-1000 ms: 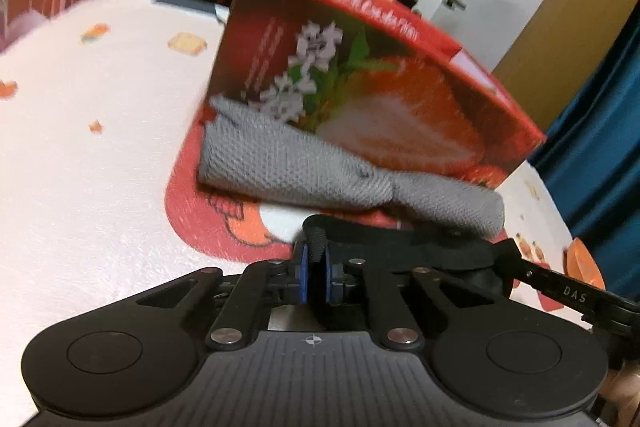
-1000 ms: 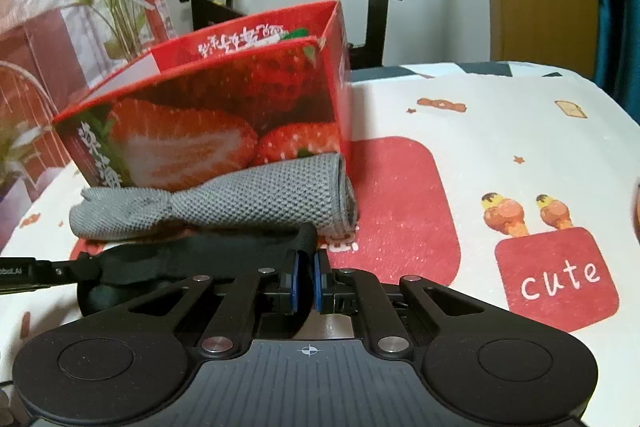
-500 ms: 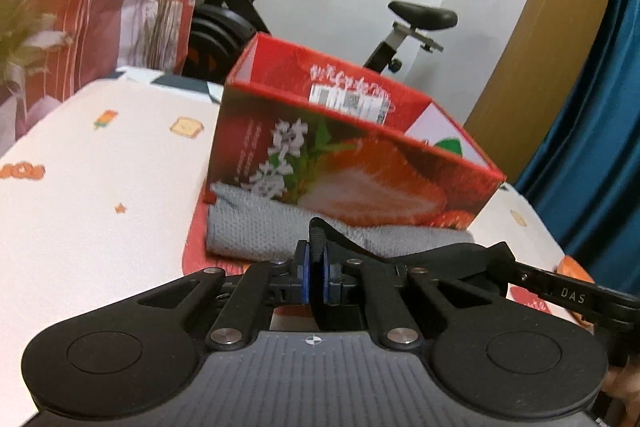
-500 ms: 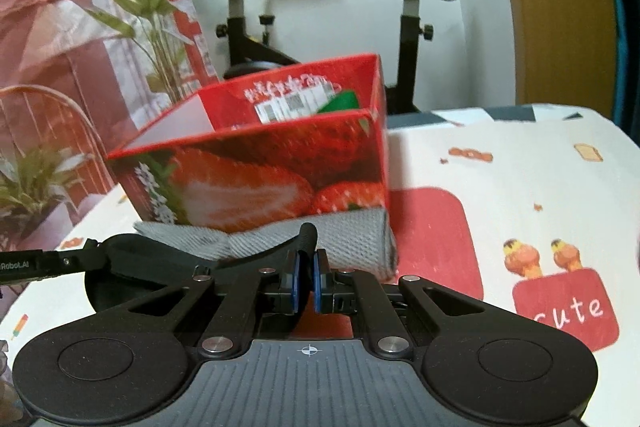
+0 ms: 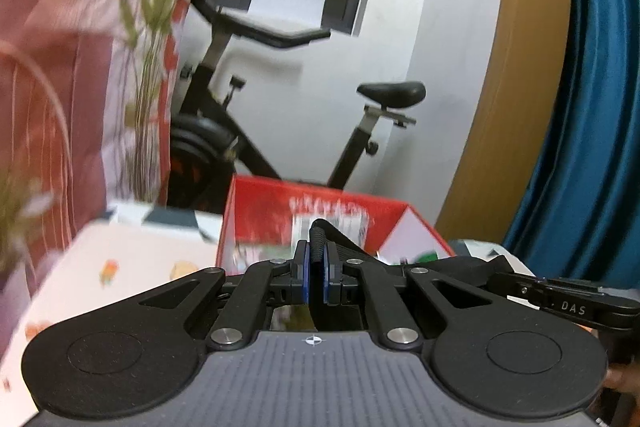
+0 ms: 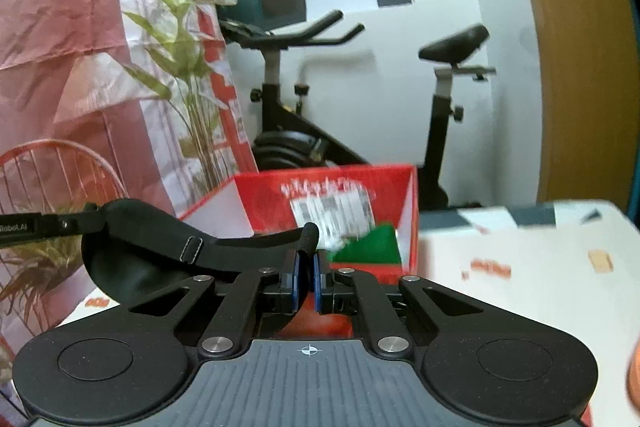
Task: Organize soft objects
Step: 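Lift the black eye mask with both tools over the red box, then lower the eye mask into the box and open both tools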
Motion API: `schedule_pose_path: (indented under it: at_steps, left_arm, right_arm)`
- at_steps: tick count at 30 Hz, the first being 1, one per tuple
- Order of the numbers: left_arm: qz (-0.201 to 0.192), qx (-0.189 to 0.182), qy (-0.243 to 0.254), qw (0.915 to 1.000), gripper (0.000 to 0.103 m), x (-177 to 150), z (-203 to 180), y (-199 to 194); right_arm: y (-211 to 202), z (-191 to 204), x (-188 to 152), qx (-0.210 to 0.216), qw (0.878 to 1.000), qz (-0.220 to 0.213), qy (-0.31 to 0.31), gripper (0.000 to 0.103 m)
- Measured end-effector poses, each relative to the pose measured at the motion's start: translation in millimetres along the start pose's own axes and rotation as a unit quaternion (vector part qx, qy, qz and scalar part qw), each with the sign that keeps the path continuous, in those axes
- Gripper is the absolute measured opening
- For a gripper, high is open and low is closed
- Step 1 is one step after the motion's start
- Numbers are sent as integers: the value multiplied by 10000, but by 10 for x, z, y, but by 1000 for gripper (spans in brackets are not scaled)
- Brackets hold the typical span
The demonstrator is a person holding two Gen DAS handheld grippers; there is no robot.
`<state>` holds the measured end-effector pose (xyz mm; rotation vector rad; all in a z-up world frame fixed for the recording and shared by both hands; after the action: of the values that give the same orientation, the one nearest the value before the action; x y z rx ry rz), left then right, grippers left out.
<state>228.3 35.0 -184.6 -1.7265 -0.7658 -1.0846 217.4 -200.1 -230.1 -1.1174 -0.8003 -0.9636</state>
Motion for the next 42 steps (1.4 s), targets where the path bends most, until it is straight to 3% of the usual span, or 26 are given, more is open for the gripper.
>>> schedule_pose_path:
  at_steps: [8, 14, 26, 34, 39, 42]
  left_arm:
    - [-391, 187, 499, 9978, 7, 431, -90, 326]
    - [-453, 377, 608, 9964, 7, 598, -107, 710]
    - [463, 451, 441, 9969, 7, 409, 104, 1679]
    - [1032, 232, 65, 9944, 7, 230, 244, 1922]
    - [1160, 199, 147, 9929, 8, 176, 241, 1956]
    - [1156, 158, 287, 9928, 13, 201, 216, 1941]
  right_arm:
    - [390, 3, 497, -129, 9991, -152, -375, 6]
    - [839, -29, 698, -258, 9976, -134, -625, 6]
    - [1828, -152, 534, -288, 9942, 580, -861, 6]
    - [2004, -188, 447, -302, 9928, 870, -766, 6]
    - [2050, -208, 379, -538, 9893, 1052, -851, 7]
    - [2033, -206, 378, -651, 9884, 1043, -893, 15]
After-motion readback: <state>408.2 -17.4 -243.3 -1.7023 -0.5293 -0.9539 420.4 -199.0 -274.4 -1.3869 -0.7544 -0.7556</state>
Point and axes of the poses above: each gripper's, at about its wrist camera, not at the fingertips, and y roughly the way its jaws point, z to its left, x to its top, the point moved 2 cm from there along y, roughly the way its jaws point, and after that the axes turned 1 degree about z, right-handed, at the moved point
